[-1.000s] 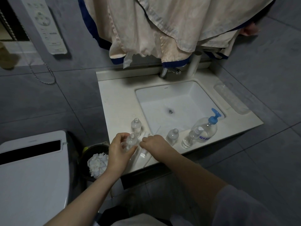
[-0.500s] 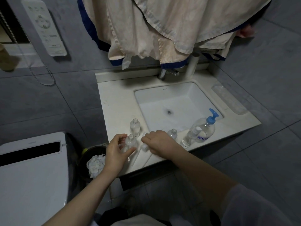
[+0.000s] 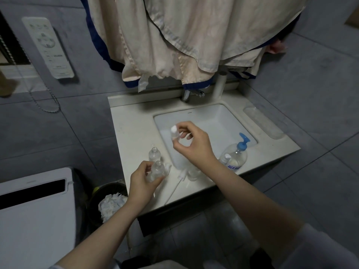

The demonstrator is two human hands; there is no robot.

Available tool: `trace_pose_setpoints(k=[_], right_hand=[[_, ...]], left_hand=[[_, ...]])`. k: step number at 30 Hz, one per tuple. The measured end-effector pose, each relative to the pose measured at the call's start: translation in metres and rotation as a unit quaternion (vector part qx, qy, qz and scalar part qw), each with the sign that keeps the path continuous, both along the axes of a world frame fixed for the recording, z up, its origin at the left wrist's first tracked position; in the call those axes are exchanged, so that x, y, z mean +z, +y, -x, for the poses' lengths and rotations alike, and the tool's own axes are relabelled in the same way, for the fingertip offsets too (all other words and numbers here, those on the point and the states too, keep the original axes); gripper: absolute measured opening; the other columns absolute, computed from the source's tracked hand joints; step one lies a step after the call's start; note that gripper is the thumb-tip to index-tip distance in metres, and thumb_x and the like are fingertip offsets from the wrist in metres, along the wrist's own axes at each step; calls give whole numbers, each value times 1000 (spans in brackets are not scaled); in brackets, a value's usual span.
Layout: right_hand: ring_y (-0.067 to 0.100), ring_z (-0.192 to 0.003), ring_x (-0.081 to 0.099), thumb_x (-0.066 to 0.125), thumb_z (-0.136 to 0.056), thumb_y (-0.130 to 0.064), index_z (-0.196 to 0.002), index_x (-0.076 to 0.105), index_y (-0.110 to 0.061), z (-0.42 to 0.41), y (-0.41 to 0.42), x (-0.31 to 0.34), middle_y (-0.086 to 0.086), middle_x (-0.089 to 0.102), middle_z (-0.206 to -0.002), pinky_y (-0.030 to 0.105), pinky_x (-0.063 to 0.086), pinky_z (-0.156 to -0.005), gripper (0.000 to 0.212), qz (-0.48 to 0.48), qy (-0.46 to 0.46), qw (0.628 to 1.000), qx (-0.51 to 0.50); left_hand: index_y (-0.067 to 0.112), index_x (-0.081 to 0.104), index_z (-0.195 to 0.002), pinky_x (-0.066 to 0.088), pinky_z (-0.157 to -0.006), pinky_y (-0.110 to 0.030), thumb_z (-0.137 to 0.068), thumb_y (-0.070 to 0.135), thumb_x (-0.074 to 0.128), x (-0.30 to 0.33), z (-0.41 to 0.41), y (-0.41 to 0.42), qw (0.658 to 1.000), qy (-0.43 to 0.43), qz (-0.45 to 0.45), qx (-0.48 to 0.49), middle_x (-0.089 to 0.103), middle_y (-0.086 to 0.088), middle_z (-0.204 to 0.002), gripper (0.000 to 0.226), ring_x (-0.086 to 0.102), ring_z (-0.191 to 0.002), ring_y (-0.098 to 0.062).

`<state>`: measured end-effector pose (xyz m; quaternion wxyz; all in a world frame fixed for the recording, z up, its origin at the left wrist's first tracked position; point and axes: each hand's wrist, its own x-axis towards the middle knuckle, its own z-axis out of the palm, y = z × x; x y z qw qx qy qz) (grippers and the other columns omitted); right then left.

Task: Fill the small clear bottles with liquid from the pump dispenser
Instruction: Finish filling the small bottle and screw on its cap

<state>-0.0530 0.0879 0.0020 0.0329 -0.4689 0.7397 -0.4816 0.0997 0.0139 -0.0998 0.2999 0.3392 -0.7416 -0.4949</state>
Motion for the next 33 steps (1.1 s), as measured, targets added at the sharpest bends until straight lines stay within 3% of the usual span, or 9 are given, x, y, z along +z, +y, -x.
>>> trace_pose_setpoints(k=[2,5,9,18,22,27,33], right_hand=[[4,-73,55,68,-84,-20,-98,65,-18,-1,-2,12,-11,64,-84,23,46,-70,14,48,-82,995,-23],[4,-71,57,64,-89,-30,-94,66,-18,-1,1,28,-8,65,-80,32,49,-72,13,85,-155,983,-49],[5,-69,57,64,-90,-29,-92,65,-15,-5,5,38,-1,65,-80,31,46,-70,14,104,-190,975,-58],[5,-66,52,65,-90,-20,-89,64,-14,-11,9,40,-3,62,-78,26,42,-66,6,107,-225,967,-56],[6,-71,56,66,-88,-17,-93,63,-11,-9,13,31,8,67,-85,21,44,-66,8,68,-237,968,-37],[3,-67,55,71,-80,-6,-96,63,-6,-2,15,19,-2,63,-80,12,46,-69,18,-29,-251,967,-2],[9,-72,56,77,-75,-8,-92,63,-11,9,16,21,5,65,-83,22,48,-73,22,-100,-218,971,24]], left_hand=[[27,57,-89,42,-70,-2,-72,19,77,5,6,2,1000,3,9,-8,65,17,-87,28,59,-84,9],[29,57,-90,43,-70,-12,-77,28,73,8,13,4,999,-17,27,-3,64,18,-84,21,60,-83,3],[23,61,-96,42,-68,-17,-73,26,75,5,18,4,999,-36,36,-1,66,12,-86,27,61,-82,-3],[26,60,-94,43,-70,-14,-72,28,75,14,24,11,999,-22,40,-9,65,15,-85,27,60,-81,1],[27,60,-95,42,-72,-11,-71,24,76,22,27,14,999,-9,47,-18,64,16,-87,29,59,-83,1],[23,61,-100,46,-76,-19,-73,19,74,35,30,11,998,13,59,-26,65,13,-94,30,60,-88,-5],[24,61,-102,42,-73,-14,-73,19,75,45,37,12,997,20,72,-30,66,11,-96,33,59,-88,-6]])
